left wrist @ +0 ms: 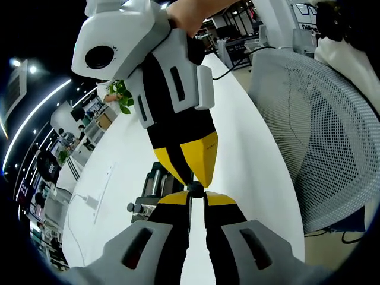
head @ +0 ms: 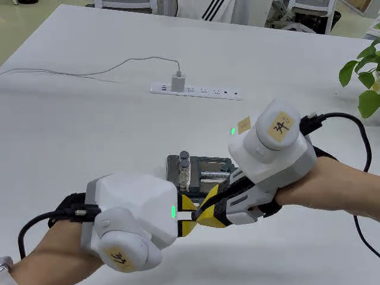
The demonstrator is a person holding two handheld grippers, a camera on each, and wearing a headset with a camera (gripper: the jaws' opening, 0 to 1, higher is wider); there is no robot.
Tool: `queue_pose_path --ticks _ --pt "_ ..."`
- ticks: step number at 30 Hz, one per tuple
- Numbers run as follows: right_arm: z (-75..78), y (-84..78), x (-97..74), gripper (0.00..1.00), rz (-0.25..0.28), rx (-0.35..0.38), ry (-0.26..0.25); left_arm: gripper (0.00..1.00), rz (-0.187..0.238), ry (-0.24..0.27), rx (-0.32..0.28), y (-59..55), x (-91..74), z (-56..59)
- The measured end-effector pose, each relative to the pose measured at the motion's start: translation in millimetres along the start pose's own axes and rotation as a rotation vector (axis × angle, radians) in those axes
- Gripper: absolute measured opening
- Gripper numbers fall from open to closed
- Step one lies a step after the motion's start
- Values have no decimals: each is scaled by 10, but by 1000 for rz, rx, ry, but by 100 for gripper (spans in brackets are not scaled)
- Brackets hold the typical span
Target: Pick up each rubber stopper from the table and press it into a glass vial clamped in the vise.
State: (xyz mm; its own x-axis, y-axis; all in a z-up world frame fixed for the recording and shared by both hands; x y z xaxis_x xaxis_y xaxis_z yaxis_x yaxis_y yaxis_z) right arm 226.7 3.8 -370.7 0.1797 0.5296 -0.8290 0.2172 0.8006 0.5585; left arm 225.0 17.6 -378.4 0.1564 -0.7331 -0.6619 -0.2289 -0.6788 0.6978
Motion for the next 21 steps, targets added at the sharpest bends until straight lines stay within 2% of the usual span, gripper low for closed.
queue_pose_path --ticks 6,10,12,14,17,21 --pt "-2 -10 2 7 -7 -6 7 4 -7 -4 15 -1 11 5" --pt "-18 -22 3 7 1 -41 16 4 7 -9 -17 -3 13 14" --pt "-33 -27 2 7 4 -48 23 4 35 -21 -73 -9 16 28" --pt "-36 -28 0 7 15 -57 23 4 43 -18 -83 -15 2 18" --pt "-31 -24 -12 8 29 -73 19 4 75 -21 -141 -14 0 17" --pt "-6 -15 -34 16 65 -114 1 4 132 -25 -236 -23 5 19"
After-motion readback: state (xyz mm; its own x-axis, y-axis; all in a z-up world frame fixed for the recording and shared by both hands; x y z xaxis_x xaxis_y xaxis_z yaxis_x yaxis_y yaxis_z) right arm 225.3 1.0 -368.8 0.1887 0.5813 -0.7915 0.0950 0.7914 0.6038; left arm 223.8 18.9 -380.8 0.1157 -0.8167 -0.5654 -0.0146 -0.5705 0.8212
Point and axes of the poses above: the centre of the closed fingertips' face, and the gripper's own axes: x roughly forward along the fingers, z roughly to its right, y roughly out of its top, the point moved 2 cm from there along -x, roughly backward along the fingers, and after that the axes turned 13 degrees about -y, right-handed, at the moved point
